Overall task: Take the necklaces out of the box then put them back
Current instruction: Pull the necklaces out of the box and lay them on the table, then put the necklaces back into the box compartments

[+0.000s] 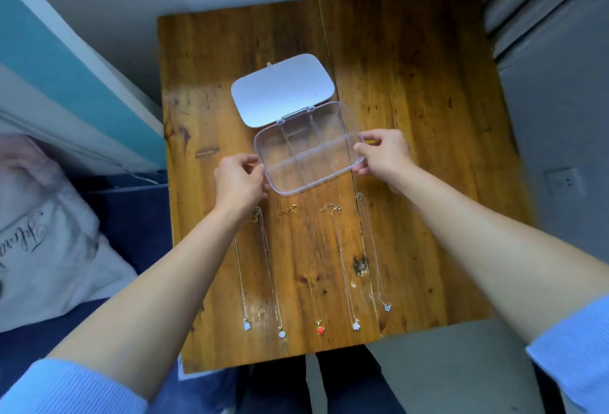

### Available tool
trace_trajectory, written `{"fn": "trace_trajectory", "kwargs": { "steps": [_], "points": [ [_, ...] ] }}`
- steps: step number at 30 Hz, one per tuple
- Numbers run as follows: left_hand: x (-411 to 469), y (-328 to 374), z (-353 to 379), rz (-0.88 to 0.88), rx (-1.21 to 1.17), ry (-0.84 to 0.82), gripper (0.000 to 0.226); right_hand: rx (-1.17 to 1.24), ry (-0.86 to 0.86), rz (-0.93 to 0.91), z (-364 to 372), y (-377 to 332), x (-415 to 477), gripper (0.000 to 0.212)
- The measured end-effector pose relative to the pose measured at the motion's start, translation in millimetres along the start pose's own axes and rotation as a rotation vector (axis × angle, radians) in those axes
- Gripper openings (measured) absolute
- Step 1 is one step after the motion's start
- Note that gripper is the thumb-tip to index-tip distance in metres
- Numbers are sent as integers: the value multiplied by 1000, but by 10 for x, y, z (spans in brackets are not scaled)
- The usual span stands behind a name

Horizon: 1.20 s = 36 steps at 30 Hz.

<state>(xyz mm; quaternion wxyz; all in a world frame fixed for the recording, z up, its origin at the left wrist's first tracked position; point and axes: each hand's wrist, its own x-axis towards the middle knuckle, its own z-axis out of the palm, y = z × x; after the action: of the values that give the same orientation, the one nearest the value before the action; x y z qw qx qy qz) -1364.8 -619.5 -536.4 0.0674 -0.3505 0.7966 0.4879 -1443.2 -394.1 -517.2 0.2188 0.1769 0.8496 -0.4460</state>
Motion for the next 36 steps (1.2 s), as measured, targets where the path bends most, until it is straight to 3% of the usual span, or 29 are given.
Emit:
{"fn": "trace_trajectory", "kwargs": {
  "steps": [4,10,15,20,25,32,36],
  "points": [
    [267,30,-182,35,28,44,18,109,6,35,190,22,-80,24],
    [293,15,-352,75,84,-16,14,128,37,38,256,60,-208,28],
    [0,-452,-713,119,339,118,20,-153,155,-223,311,182,-617,20],
    [-338,-1049,-955,153,579,137,36,-453,-191,-329,973,82,-1061,14],
    [-526,-1311,-953,56,440,32,57,-642,-312,-347,1620,24,-1186,21],
    [-487,-1368,-1004,52,334,34,60,-733,-102,-352,1995,-201,-973,38],
    [-479,-1389,-1007,59,329,38,59,-747,-94,-264,2084,-309,-866,26]
  ]
}}
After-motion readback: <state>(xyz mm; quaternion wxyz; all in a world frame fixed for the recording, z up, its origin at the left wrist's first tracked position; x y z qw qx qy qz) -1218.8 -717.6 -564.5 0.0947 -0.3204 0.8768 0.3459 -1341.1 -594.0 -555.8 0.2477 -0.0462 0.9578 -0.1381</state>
